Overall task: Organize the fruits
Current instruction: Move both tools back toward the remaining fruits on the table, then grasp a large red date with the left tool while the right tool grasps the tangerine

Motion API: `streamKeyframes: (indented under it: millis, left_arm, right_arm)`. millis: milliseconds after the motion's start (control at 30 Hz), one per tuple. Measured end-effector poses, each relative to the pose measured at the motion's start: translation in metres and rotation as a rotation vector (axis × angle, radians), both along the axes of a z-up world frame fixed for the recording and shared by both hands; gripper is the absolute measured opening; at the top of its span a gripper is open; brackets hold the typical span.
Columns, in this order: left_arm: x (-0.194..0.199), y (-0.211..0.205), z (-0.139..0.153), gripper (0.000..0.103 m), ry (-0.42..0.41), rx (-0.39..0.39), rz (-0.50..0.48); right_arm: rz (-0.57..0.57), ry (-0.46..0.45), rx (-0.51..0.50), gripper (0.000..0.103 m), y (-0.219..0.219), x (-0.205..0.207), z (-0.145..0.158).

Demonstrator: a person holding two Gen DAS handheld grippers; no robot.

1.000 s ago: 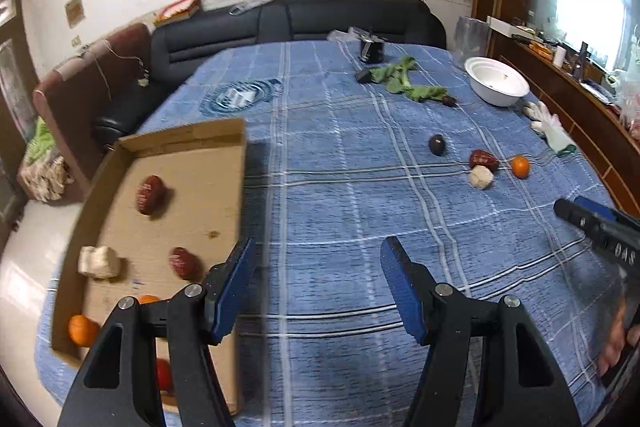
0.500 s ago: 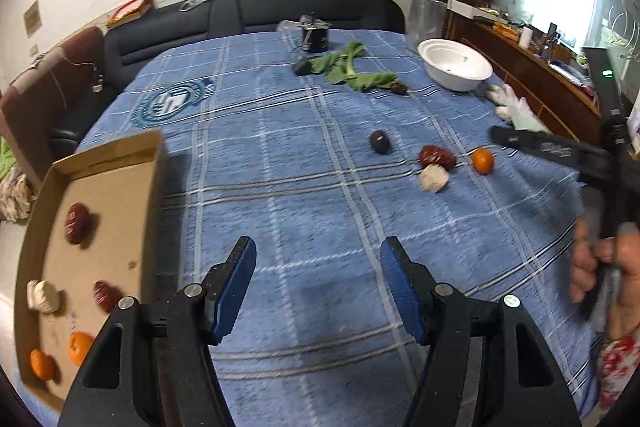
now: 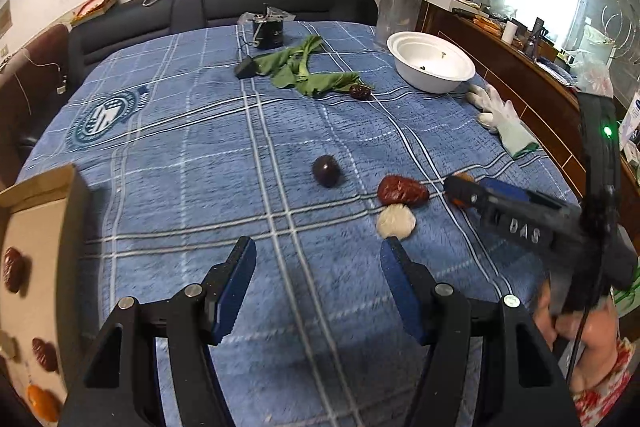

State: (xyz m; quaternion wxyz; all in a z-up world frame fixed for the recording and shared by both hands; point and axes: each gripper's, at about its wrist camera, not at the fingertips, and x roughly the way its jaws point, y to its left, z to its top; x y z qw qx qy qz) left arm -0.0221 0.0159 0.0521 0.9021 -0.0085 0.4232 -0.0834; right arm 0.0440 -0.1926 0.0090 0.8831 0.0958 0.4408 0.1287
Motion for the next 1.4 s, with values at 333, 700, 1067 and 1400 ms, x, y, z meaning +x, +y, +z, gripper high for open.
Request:
streamKeyframes:
  millis: [333,700,1067,1400]
  left_arm:
    - [0.022,-0.009,-0.014,0.063,0.046,-0.054,-0.034]
    - [0.045,-0.041,-0.014,0.063,0.045,-0.019,-0.131]
    - [0.074,-0.079,-0.034,0.063,0.093,0.026,-0.225]
    - [0.063,-0.075,-0.023,0.044,0.061,0.008,-0.206]
  right_arm:
    - [0.062,-0.004,-0.05,0.049,0.015,0.007,-0.001]
    - [-0.014,0.006,-0.025,0.031,-0.01,0.007,0.002]
    - [-0.072,0.018,0.015,0.031,-0.025,0.009,0.004]
    - [-0.065,0.02,0.023,0.032,-0.023,0.008,0.005]
